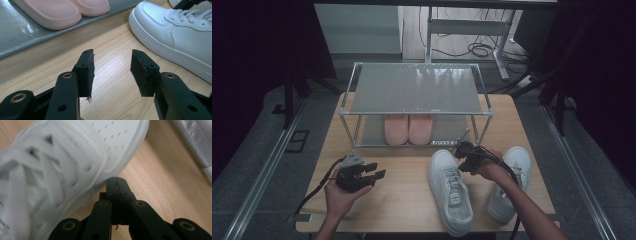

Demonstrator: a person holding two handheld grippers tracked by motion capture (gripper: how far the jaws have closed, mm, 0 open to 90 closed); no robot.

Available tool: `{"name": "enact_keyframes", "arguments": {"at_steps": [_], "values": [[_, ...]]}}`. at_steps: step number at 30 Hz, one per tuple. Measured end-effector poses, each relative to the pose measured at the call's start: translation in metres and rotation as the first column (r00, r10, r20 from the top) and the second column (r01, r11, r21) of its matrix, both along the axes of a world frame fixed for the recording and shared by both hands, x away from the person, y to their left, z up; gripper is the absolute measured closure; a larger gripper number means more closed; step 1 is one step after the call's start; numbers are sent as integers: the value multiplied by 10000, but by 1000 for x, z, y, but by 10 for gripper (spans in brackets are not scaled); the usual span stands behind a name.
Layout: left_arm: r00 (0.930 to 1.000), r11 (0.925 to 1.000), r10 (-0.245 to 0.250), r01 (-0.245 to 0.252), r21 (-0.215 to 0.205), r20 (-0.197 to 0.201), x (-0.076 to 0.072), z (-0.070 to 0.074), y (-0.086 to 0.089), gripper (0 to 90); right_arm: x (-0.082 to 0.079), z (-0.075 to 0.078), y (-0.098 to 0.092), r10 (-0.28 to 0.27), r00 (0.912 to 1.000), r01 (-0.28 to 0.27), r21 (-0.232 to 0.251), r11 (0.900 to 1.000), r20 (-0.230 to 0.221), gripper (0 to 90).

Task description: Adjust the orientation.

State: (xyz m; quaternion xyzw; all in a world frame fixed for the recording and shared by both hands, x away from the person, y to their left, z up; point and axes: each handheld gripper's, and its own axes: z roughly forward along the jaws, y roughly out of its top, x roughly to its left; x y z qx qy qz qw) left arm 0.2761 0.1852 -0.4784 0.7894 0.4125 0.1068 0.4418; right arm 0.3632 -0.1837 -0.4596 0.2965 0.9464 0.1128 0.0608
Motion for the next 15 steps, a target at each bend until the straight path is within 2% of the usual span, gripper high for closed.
{"name": "enact_keyframes", "arguments": {"at_steps": [5,12,15], "values": [[10000,10000,0,0,-30,3,0,0,0,544,-9,-2,-4,163,9996,-164,-45,9999,-231,900],[10000,10000,4,-4,-17,-11,0,0,0,545,-11,-3,-1,192,9998,-193,-117,9997,-95,900],[10000,10000,-14,14,8,-39,0,-1,-1,546,-11,-3,5,293,9994,-291,119,9995,-161,900]]}}
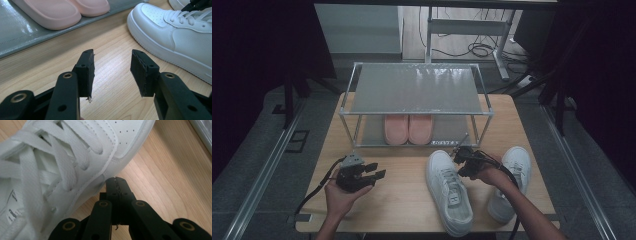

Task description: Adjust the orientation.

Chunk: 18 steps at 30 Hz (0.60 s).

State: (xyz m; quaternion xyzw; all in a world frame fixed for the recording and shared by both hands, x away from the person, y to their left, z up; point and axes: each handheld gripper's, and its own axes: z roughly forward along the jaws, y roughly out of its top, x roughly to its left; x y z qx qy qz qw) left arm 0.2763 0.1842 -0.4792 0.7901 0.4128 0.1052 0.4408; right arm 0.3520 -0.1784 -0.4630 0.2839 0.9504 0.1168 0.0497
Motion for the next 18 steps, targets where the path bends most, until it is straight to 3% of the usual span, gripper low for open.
{"name": "enact_keyframes", "arguments": {"at_steps": [5,18], "values": [[10000,10000,15,-15,16,24,0,0,1,547,-5,1,11,185,9998,-185,1,9998,111,900],[10000,10000,5,-5,48,-7,0,-1,-1,548,-5,0,15,285,9992,-294,295,9991,297,900]]}}
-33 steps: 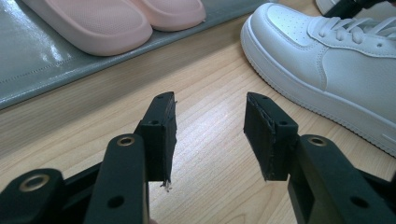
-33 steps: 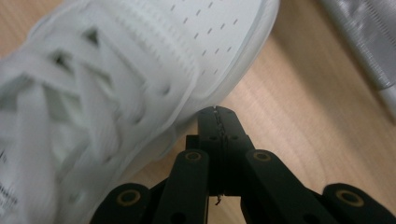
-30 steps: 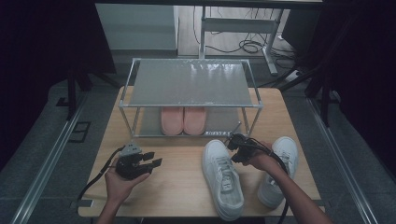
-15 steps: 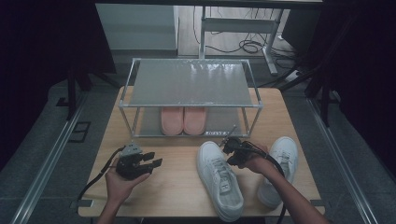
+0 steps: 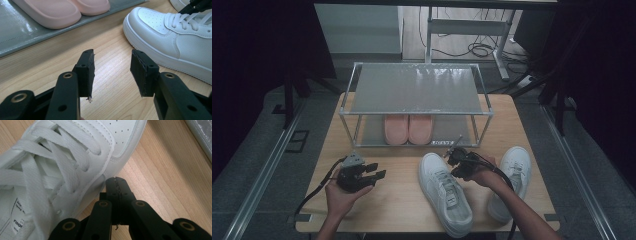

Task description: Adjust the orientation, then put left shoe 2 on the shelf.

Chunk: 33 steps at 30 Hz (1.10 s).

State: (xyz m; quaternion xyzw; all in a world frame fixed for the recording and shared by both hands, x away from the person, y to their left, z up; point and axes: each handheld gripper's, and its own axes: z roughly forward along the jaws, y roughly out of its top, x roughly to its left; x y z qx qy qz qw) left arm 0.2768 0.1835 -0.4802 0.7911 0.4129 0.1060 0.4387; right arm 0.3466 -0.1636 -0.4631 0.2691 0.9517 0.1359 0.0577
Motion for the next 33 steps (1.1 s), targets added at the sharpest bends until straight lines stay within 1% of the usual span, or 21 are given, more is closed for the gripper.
{"name": "enact_keyframes", "arguments": {"at_steps": [2,4,6,8,12,13,17,22,25,29,33], "values": [[10000,10000,-12,12,11,1,0,0,0,548,0,0,-1,-64,10000,64,74,10000,-20,900],[10000,10000,-9,9,7,-2,0,0,0,547,1,3,-3,-113,9999,115,265,9996,-48,900],[10000,10000,11,-11,8,25,0,1,1,547,-1,6,-7,-189,9998,187,391,9991,62,898],[10000,10000,67,-67,-26,46,-1,2,2,547,-3,10,-14,-275,9994,260,664,9975,210,895],[9999,10000,86,-86,-7,60,0,2,3,545,-12,16,-29,-485,9981,439,1179,9921,368,888],[10000,10000,90,-90,-18,42,0,1,2,545,-17,18,-35,-597,9974,535,1401,9887,400,889],[9999,9999,103,-103,23,41,0,1,2,544,-27,23,-50,-687,9958,559,1945,9793,599,881],[9999,9999,136,-136,-12,62,0,2,3,540,-37,26,-61,-856,9924,605,2556,9649,883,876],[9999,9999,149,-149,-8,68,0,2,3,538,-43,27,-66,-935,9905,603,2919,9545,1011,863],[9999,9999,144,-144,44,34,0,1,3,536,-51,27,-73,-1104,9874,675,3294,9418,1132,850],[9998,9998,189,-189,91,51,0,1,3,534,-59,28,-78,-1181,9860,689,3582,9311,1175,802]]}}
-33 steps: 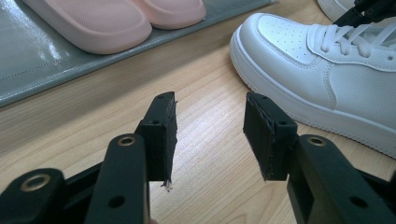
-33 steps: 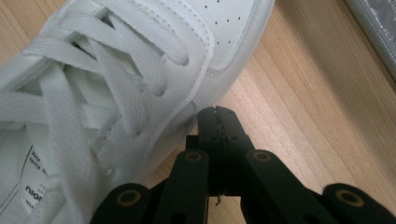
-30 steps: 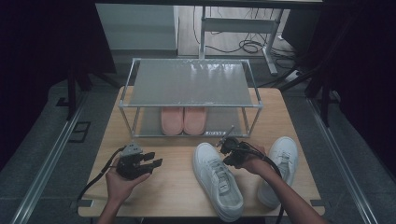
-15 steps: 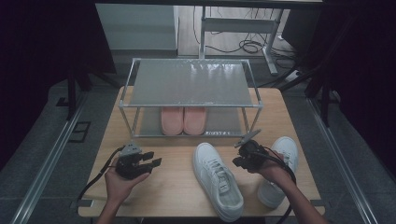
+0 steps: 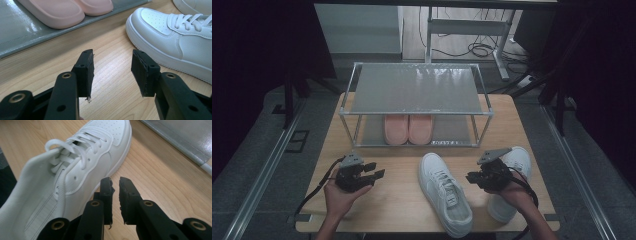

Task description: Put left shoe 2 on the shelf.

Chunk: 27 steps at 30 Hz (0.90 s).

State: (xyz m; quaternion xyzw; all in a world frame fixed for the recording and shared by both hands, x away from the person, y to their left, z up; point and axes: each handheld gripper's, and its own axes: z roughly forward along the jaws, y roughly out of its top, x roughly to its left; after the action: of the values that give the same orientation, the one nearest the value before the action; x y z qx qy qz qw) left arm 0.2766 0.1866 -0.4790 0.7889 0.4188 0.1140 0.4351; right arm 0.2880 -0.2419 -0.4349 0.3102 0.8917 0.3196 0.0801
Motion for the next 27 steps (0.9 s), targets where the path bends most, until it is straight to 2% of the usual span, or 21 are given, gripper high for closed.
{"name": "enact_keyframes", "arguments": {"at_steps": [7,10,16,21,27], "values": [[10000,10000,10,-9,51,-28,0,-1,-1,534,-15,1,-2,23,9999,-31,538,9985,140,695],[10000,10000,4,-4,74,-36,0,-1,-1,533,-20,1,0,8,9998,-23,725,9974,217,621],[10000,10000,17,-17,48,-9,0,-1,-1,533,-31,1,6,-92,9992,47,1138,9935,390,567],[10000,10000,5,-5,30,-24,0,-1,-1,533,-35,-3,15,-157,9992,113,1167,9931,363,528],[10000,10000,-15,15,30,-35,0,-2,-2,533,-34,-13,24,-215,9996,197,1084,9939,155,524]]}}
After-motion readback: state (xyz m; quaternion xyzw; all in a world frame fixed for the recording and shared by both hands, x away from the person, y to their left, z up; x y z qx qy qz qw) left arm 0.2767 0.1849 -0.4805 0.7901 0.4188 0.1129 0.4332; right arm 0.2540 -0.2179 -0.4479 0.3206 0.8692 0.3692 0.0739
